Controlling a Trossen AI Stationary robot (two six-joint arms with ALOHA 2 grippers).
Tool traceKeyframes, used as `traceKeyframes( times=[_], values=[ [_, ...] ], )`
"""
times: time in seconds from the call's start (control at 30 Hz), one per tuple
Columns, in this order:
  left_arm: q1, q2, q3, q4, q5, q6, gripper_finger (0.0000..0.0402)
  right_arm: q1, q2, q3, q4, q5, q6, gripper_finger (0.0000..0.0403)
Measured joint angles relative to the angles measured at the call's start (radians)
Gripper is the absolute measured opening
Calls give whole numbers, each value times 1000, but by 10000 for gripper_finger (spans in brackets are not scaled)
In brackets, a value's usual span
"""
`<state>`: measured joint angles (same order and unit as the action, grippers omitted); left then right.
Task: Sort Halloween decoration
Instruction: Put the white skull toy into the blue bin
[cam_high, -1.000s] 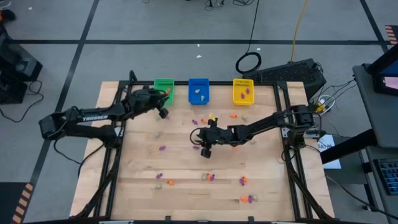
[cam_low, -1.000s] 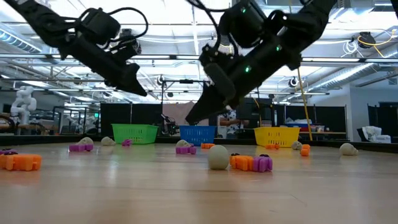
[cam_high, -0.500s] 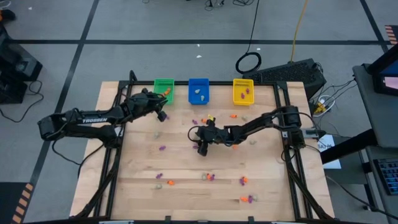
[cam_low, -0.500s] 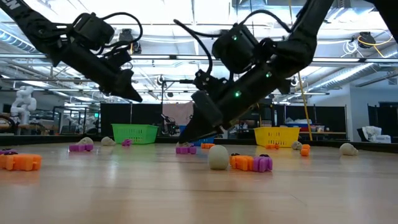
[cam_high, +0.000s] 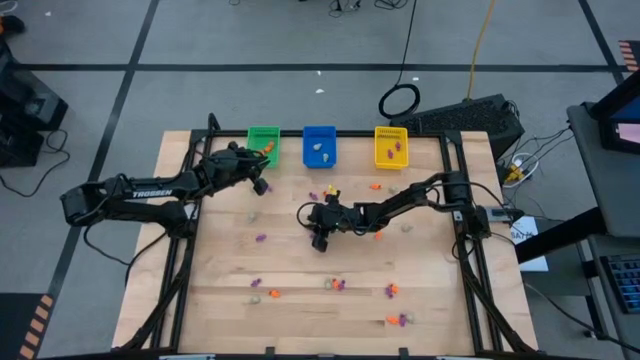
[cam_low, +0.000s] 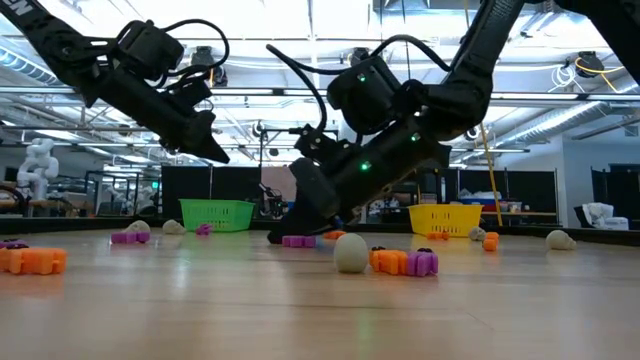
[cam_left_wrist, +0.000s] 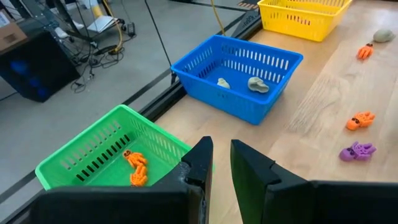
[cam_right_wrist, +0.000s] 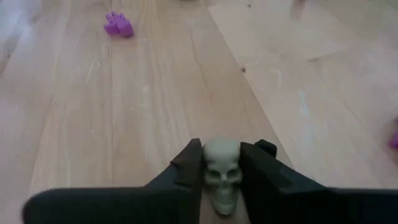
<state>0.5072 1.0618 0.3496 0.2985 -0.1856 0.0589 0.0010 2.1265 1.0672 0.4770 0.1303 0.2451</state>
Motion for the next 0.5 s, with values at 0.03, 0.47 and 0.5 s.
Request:
traceKeyframes(
  times=[0.03,0.47,0.5],
  values=[
    [0,0,0,0,0,0,57,0,-2,0,-1,0,-3,58],
    [0,0,0,-1,0,0,57,-24,-119,-4,-61,-10,-21,58],
    [0,0,0,-1,1,0,57,-36,-140,0,-82,-9,-20,58]
  ],
)
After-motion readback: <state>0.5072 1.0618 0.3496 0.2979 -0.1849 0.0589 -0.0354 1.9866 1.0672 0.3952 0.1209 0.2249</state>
